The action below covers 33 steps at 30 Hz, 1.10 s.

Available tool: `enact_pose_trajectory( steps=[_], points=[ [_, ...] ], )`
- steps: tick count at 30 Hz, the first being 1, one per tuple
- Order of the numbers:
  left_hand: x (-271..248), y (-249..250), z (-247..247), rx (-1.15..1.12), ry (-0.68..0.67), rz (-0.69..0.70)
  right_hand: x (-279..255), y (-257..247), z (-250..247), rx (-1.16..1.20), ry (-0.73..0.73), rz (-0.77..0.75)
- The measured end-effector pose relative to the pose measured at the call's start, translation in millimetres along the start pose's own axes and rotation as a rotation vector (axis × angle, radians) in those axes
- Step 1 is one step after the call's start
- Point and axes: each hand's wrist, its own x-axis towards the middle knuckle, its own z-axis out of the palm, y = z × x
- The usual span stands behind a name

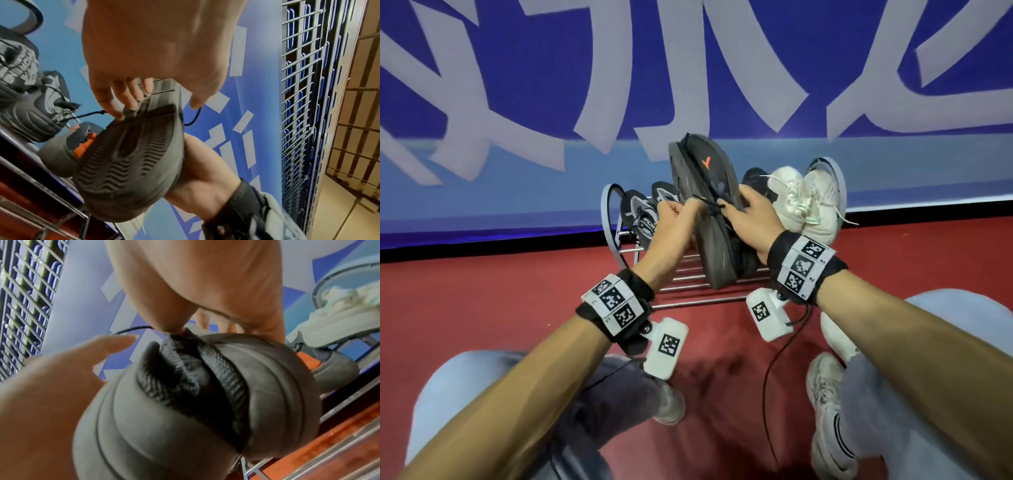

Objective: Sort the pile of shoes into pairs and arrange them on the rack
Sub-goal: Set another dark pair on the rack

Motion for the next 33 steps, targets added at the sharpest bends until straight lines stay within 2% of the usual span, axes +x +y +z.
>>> enact_pose_trajectory(
  steps=[5, 8, 11, 13, 15, 19, 24, 27, 33],
  points=[
    [-8, -14, -32, 0.063, 0.060, 0.064, -4, -10, 22, 0.051, -0.020, -0.005],
    [-12, -15, -55, 0.116, 0.154, 0.068, -5, -15, 34, 0.079, 0.000, -0.034],
    [-17, -2, -71, 0.037, 0.230, 0.054, -6, -18, 43, 0.198, -0.008, 0.035],
    [-27, 1, -84, -0.104, 0.278, -0.049, -7, -20, 48, 0.233, -0.054, 0.108],
    [-39, -8, -97, -0.194, 0.266, -0.148, -10, -21, 52, 0.233, -0.166, 0.130],
    [-62, -54, -119, -0.267, 0.296, -0.342, -33, 2, 70, 0.192, -0.401, 0.194],
    [-74, -132, -123, -0.277, 0.295, -0.615, -60, 68, 93, 0.047, -0.393, 0.380],
    [-74, -165, -114, -0.288, 0.184, -0.756, -68, 100, 98, -0.062, -0.409, 0.461],
    [-55, -191, -103, -0.193, 0.088, -0.831, -65, 140, 89, -0.152, -0.407, 0.622]
  ],
)
